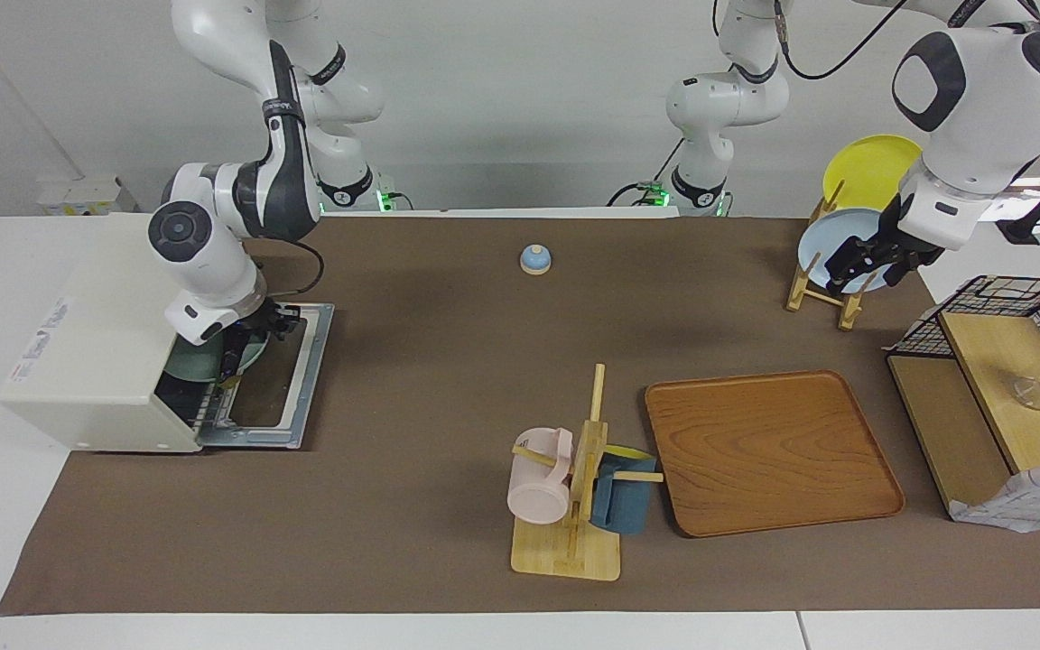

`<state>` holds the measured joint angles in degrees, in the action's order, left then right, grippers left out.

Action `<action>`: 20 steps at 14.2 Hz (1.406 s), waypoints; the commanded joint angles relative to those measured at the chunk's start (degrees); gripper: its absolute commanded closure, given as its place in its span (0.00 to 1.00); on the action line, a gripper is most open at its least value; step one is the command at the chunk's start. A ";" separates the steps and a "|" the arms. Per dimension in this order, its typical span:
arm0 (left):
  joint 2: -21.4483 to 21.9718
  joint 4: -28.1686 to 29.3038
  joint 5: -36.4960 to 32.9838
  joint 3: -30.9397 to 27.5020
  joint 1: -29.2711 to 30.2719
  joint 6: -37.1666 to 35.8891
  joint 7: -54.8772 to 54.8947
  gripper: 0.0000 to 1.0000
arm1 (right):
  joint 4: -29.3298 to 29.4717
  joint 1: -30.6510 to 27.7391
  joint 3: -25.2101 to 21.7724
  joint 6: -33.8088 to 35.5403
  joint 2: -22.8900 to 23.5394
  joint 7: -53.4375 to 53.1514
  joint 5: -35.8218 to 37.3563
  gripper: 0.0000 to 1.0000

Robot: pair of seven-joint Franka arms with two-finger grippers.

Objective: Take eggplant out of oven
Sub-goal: 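Pull the green bowl with eggplant out and carry it toward the tray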

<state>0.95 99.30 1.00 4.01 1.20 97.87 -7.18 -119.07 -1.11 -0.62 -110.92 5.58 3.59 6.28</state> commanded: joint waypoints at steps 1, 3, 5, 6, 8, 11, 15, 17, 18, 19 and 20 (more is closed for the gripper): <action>1.25 0.89 -0.73 -0.14 0.38 -0.31 -0.55 0.00 | -1.69 0.40 0.18 -0.97 -1.54 1.34 2.06 0.95; 1.25 0.89 -0.65 -0.23 0.38 -0.14 -0.73 0.00 | -1.25 2.85 0.27 -0.88 -1.45 0.90 2.95 1.00; 1.34 1.16 -0.73 -0.14 1.96 -0.05 -0.38 0.00 | 0.50 7.77 0.27 -0.18 -0.93 -4.52 3.30 1.00; 1.60 1.85 -0.73 -0.23 2.14 0.04 -0.03 0.00 | 2.07 11.18 0.27 0.87 -0.58 -7.86 4.35 1.00; 2.48 3.70 -0.73 -0.23 2.14 1.00 0.15 0.00 | 7.16 17.25 0.36 4.02 1.70 -14.01 4.88 1.00; 4.41 8.17 -0.73 -0.14 1.53 5.39 -0.20 0.00 | 22.41 27.79 0.45 12.36 10.02 -24.38 4.71 1.00; 6.00 14.24 -0.73 -0.14 1.44 10.84 -0.73 0.00 | 46.54 37.75 1.93 19.87 27.35 -39.16 2.17 1.00; 5.82 16.44 -0.73 -0.14 1.35 13.73 -0.82 0.00 | 49.72 41.43 2.38 17.50 31.32 -43.29 2.16 1.00; 5.73 17.49 -0.73 -0.14 1.35 15.49 -0.73 0.00 | 50.07 42.76 2.55 15.58 32.46 -44.88 2.07 1.00; 5.65 18.55 -0.73 -0.14 1.35 16.81 -0.73 0.00 | 50.77 43.64 2.64 13.47 33.69 -46.20 1.99 1.00; 5.38 18.73 -0.73 -0.14 1.52 17.52 -0.73 0.00 | 51.13 44.43 3.43 11.10 35.10 -47.52 1.90 1.00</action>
<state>4.96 115.19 0.95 4.11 3.15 112.56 -7.25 -71.99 43.02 1.85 -98.23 37.50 -41.99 9.10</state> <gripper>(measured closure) 0.000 0.974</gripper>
